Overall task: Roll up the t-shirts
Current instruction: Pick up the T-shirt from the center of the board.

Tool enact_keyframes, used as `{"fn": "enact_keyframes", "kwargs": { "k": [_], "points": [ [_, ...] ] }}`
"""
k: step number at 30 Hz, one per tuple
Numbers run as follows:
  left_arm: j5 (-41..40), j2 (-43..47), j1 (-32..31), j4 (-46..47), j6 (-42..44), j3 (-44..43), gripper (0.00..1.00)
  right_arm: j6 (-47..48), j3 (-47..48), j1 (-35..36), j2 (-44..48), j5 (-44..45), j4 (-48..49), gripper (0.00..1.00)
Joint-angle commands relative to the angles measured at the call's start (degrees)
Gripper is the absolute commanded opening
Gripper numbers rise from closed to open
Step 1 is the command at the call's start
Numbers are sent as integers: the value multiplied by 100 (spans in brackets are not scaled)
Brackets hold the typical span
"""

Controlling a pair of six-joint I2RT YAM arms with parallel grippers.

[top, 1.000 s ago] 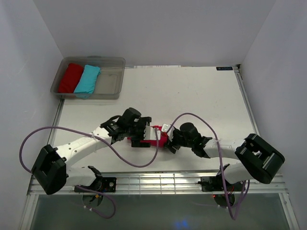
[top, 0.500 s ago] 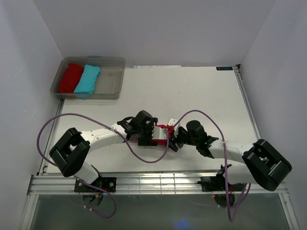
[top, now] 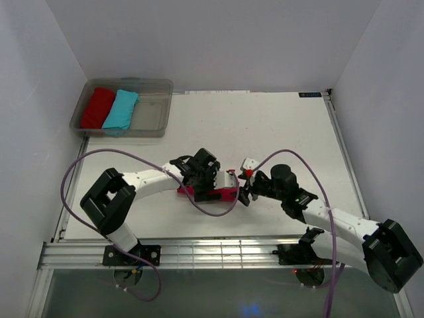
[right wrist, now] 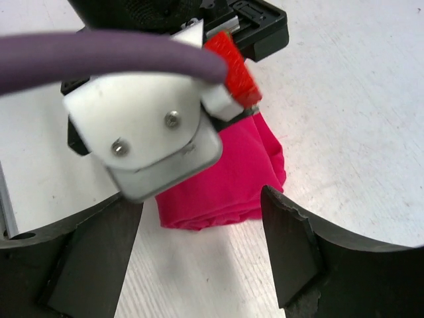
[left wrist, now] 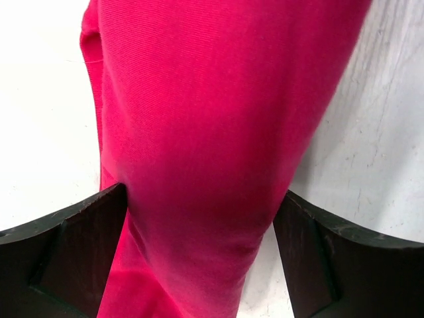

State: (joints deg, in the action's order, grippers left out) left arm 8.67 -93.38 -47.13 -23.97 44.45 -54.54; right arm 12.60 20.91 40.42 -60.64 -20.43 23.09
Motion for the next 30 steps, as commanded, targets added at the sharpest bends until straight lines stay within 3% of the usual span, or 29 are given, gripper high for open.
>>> {"fn": "enact_keyframes", "kwargs": {
  "k": [1,9,19,26,28,30],
  "points": [
    [320,-31,99,-205,-305,-232,98,128,299,-96,560,-102,-839,77],
    [390,-531,134,-450,-305,-522,98,998,1002,-166,1783,-15,-2588,81],
    [383,-1410,126,-1180,-595,-970,98,823,1284,-193,2214,258,-2837,82],
    [-14,-1385,126,-803,-1208,-724,72,726,1302,-193,2408,416,-2819,83],
    [-14,-1297,134,-732,-1368,-759,54,700,1302,-193,2443,460,-2819,83],
    [-23,-1226,152,-671,-1639,-829,48,691,1293,-193,2443,504,-2819,83]
  ]
}}
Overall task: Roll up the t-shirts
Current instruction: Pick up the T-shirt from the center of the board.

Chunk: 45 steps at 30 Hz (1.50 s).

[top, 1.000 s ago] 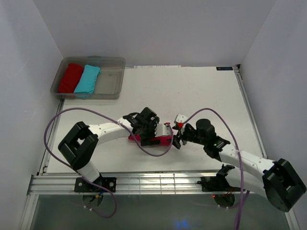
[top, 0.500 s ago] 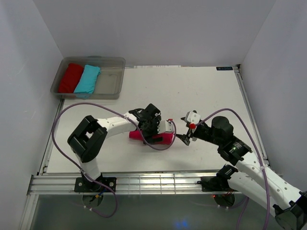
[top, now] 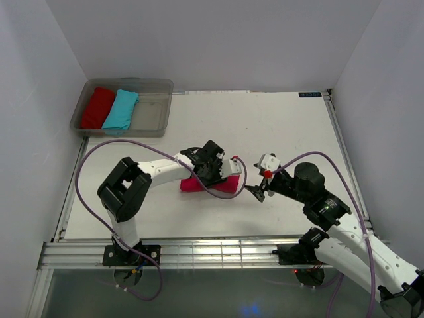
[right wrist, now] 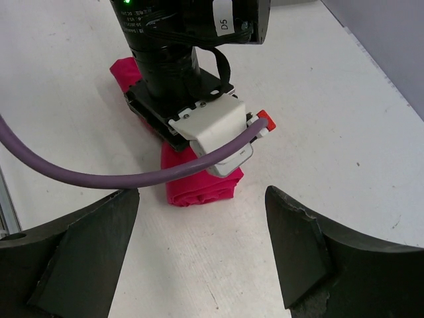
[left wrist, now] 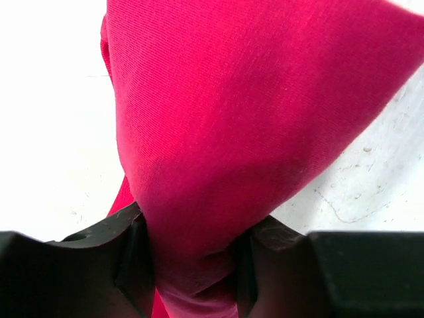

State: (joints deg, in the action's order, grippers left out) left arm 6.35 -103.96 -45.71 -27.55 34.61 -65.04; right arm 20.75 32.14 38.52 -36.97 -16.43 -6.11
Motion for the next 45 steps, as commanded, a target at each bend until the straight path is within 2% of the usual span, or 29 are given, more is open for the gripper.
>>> {"fn": "enact_keyframes", "kwargs": {
  "k": [1,7,17,32,40,45],
  "points": [
    [218,-168,27,-312,-770,115,48,-124,170,-3,76,113,101,83],
    [1052,-571,633,-321,-1982,-114,47,-273,161,-3,181,306,215,83],
    [1852,-669,1143,-919,-2713,-932,50,-449,179,-3,304,535,215,83],
    [2450,-493,1776,-954,-2951,-1476,46,-555,170,-3,375,728,268,83],
    [2239,-213,1978,-717,-2837,-1670,47,-616,187,-3,349,878,286,84],
    [2397,-203,2145,-524,-3065,-1951,46,-792,100,-3,278,816,356,84]
  ]
}}
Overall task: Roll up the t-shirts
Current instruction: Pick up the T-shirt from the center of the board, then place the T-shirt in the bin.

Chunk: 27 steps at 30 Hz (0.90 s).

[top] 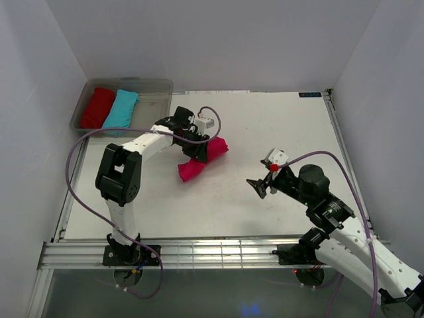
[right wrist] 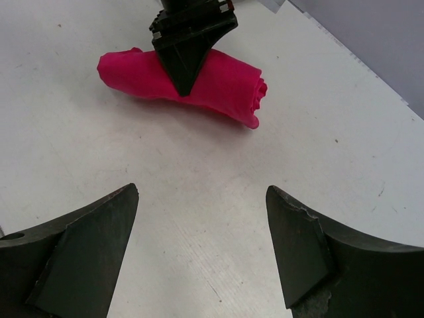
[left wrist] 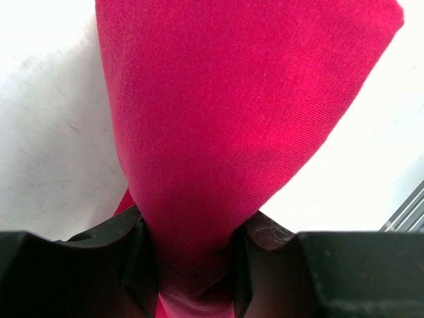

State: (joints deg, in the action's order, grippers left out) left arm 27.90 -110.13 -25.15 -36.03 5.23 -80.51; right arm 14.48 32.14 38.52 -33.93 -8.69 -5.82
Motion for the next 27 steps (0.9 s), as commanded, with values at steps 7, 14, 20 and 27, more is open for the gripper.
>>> {"fn": "enact_keyframes", "kwargs": {
  "k": [7,14,20,27],
  "points": [
    [391,203,203,457,-129,-1000,46,-367,12,-3,-87,95,398,84],
    [172,53,422,694,-14,-1510,47,-516,-50,-3,-8,122,389,84],
    [146,-53,923,861,-101,-1889,47,-595,-85,-3,-34,96,380,84],
    [-144,-220,1530,879,74,-2680,47,-569,-138,-3,-236,-19,485,83]
  ]
}}
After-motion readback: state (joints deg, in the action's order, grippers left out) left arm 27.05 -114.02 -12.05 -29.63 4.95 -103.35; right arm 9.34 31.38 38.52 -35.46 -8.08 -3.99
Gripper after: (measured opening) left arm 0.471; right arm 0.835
